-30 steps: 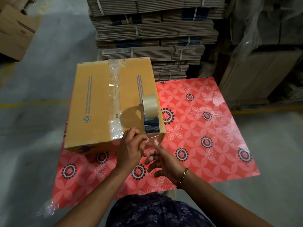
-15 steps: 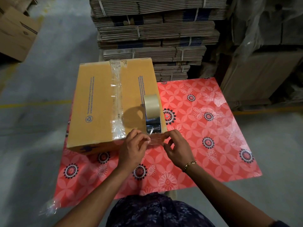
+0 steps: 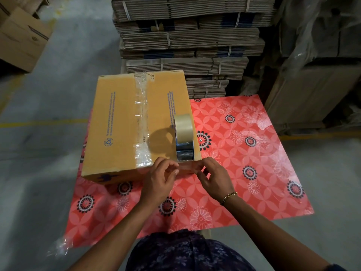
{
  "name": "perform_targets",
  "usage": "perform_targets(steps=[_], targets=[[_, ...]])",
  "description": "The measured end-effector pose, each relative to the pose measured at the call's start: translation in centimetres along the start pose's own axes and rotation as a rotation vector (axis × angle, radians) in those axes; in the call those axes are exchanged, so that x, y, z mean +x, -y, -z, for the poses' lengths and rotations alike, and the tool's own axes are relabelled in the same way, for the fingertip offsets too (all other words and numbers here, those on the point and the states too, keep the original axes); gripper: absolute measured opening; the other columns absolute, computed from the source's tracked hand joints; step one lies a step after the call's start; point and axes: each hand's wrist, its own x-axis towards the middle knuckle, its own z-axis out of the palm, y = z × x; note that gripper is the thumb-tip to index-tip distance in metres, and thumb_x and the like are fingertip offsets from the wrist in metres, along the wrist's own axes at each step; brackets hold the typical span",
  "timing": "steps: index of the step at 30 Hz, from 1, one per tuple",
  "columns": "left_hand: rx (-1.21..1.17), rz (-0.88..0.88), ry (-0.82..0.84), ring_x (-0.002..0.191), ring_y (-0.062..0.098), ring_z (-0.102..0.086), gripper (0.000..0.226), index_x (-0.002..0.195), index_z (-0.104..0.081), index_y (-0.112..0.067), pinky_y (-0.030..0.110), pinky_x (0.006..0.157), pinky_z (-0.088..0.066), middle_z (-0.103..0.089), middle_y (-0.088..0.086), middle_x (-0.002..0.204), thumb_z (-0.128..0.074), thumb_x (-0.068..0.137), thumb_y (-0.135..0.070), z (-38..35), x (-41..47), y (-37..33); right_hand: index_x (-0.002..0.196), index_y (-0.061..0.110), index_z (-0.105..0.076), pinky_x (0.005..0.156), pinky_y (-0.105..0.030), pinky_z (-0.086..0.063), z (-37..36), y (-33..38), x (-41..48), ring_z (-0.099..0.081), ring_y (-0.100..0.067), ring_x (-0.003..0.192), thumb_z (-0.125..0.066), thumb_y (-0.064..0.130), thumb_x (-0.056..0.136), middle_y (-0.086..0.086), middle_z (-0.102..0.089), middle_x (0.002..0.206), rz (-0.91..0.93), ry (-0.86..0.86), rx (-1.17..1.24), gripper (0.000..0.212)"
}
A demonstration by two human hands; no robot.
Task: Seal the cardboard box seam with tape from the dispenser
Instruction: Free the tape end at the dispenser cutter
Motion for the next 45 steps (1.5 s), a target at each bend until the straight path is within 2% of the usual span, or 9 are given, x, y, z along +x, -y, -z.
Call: perform_targets(steps=[3, 7, 13, 20, 24, 32, 36, 39, 45], targets=[[0.001, -0.009, 0.012, 0.088, 0.001, -0.063, 0.008, 0.099, -0.071, -0.019, 0.023, 0.071, -0.057, -0.058, -0.012, 0.102, -0.069, 0.093, -0.023, -0.3, 0.0, -0.2, 0.102, 0.024, -0.055, 0.059, -0.034, -0.051, -0.2, 0.2, 0.0, -0.059, -0.009, 0.070, -0.065, 0.014, 0.085, 0.009, -0.060, 0.095, -0.018, 0.023, 0.025, 0.023], [-0.041, -0.005, 0.014, 0.090, 0.001, -0.062, 0.006, 0.099, -0.073, -0.018, 0.013, 0.072, -0.051, -0.058, -0.008, 0.101, -0.071, 0.093, -0.017, -0.5, 0.1, -0.4, 0.095, 0.021, -0.057, 0.061, -0.042, -0.051, -0.5, 0.3, 0.2, -0.059, -0.017, 0.071, -0.062, 0.017, 0.087, 0.003, -0.059, 0.091, 0.010, 0.004, -0.007, 0.010], [-0.057, 0.057, -0.069, 0.085, 0.004, -0.061, 0.051, 0.134, -0.052, -0.022, 0.019, 0.072, -0.055, -0.057, -0.007, 0.109, -0.073, 0.090, -0.011, 0.1, -0.1, 0.6, 0.092, 0.018, -0.060, 0.061, -0.042, -0.051, -0.1, 0.2, 0.3, -0.059, -0.018, 0.070, -0.061, 0.017, 0.088, 0.002, -0.060, 0.089, 0.004, -0.003, -0.024, 0.004], [-0.222, 0.121, 0.120, 0.095, 0.005, -0.065, 0.038, 0.102, -0.058, -0.043, 0.018, 0.077, -0.054, -0.061, -0.008, 0.112, -0.074, 0.088, -0.011, -0.6, -0.7, -0.3, 0.092, 0.021, -0.063, 0.062, -0.039, -0.052, 0.3, 0.3, 0.3, -0.061, -0.014, 0.071, -0.064, 0.015, 0.089, 0.004, -0.062, 0.090, -0.013, -0.003, 0.014, 0.007], [-0.272, 0.156, 0.075, 0.092, 0.012, -0.067, 0.024, 0.099, -0.061, -0.037, 0.030, 0.077, -0.056, -0.066, -0.004, 0.104, -0.072, 0.089, -0.020, -1.5, -0.5, -0.3, 0.091, 0.022, -0.063, 0.061, -0.040, -0.052, 0.5, 0.3, 0.4, -0.061, -0.013, 0.069, -0.063, 0.015, 0.088, 0.003, -0.063, 0.088, -0.008, 0.004, 0.024, 0.008], [-0.213, 0.094, 0.049, 0.085, 0.011, -0.066, 0.009, 0.094, -0.066, -0.023, 0.029, 0.074, -0.056, -0.062, -0.010, 0.098, -0.069, 0.093, -0.016, -1.4, 0.0, -0.8, 0.090, 0.028, -0.062, 0.065, -0.040, -0.053, 1.3, 0.1, 1.1, -0.061, -0.012, 0.073, -0.066, 0.019, 0.087, 0.009, -0.063, 0.091, -0.013, 0.100, -0.003, 0.010], [-0.346, 0.275, 0.078, 0.077, 0.019, -0.068, 0.019, 0.090, -0.065, -0.033, 0.038, 0.068, -0.059, -0.069, -0.004, 0.091, -0.070, 0.093, -0.015, -1.4, 0.1, -0.8, 0.089, 0.028, -0.066, 0.067, -0.036, -0.055, 2.0, 0.1, 1.6, -0.062, -0.010, 0.076, -0.069, 0.021, 0.088, 0.010, -0.066, 0.090, -0.046, 0.167, 0.069, 0.007], [-0.428, 0.418, 0.072, 0.084, 0.029, -0.074, 0.013, 0.091, -0.067, -0.023, 0.049, 0.068, -0.064, -0.073, 0.002, 0.093, -0.071, 0.092, -0.011, -1.6, 0.4, -1.2, 0.087, 0.026, -0.067, 0.066, -0.035, -0.054, 2.3, 0.2, 2.2, -0.065, -0.015, 0.072, -0.071, 0.023, 0.088, 0.009, -0.069, 0.086, -0.134, 0.230, 0.168, 0.005], [-0.558, 0.572, 0.076, 0.080, 0.021, -0.076, 0.009, 0.090, -0.068, -0.011, 0.030, 0.051, -0.057, -0.076, 0.008, 0.093, -0.072, 0.088, -0.003, -1.8, 1.3, -1.9, 0.090, 0.006, -0.070, 0.051, -0.011, -0.041, 3.0, 0.1, 3.1, -0.057, 0.003, 0.053, -0.071, 0.010, 0.087, 0.007, -0.066, 0.072, -0.256, 0.307, 0.336, 0.005]])
